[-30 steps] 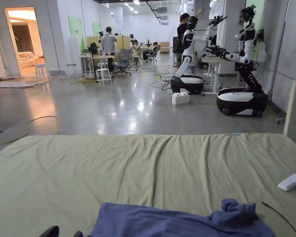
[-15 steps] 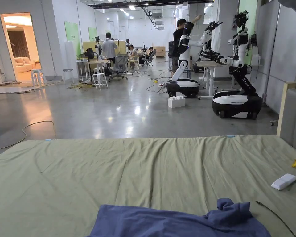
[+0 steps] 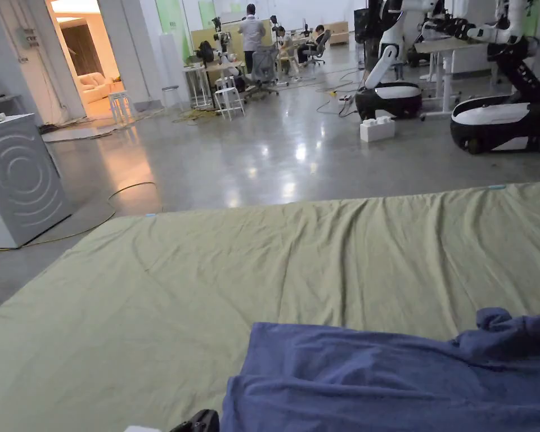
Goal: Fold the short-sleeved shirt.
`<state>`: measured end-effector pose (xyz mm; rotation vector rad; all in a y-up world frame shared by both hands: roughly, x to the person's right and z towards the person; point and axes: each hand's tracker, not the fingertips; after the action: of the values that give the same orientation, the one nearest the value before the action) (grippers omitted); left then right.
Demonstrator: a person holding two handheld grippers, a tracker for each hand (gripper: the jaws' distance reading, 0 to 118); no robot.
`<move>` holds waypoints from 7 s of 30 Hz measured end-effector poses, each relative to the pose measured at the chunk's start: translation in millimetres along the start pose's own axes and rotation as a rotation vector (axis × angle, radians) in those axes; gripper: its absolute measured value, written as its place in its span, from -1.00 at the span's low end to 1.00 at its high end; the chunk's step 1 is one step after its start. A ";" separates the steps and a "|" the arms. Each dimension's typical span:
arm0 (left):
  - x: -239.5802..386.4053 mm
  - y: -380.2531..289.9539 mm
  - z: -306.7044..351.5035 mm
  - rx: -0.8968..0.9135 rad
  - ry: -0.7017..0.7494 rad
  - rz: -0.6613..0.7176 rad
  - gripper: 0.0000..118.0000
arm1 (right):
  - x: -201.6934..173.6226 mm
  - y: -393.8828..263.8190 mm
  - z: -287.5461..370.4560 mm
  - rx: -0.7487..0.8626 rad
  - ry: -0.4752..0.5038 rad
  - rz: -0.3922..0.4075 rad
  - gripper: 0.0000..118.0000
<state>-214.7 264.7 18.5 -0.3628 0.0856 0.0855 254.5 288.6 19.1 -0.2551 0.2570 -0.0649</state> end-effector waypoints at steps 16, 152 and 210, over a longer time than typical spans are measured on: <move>-52.4 -83.6 -215.0 -0.476 0.134 0.070 -0.52 | 23.0 -35.3 -21.2 -0.209 -0.079 -0.062 -1.00; -48.4 -27.9 -366.2 -0.682 0.130 -0.123 -0.86 | 138.1 -54.9 -424.3 -0.786 -0.243 0.101 -0.03; 60.4 55.7 113.0 0.366 0.118 -0.201 -0.93 | -10.7 47.6 7.7 0.160 0.006 0.107 -0.90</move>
<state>-152.5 361.1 98.3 -0.0089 0.1781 -0.1494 247.7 337.4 16.6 -0.0813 0.2693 0.0199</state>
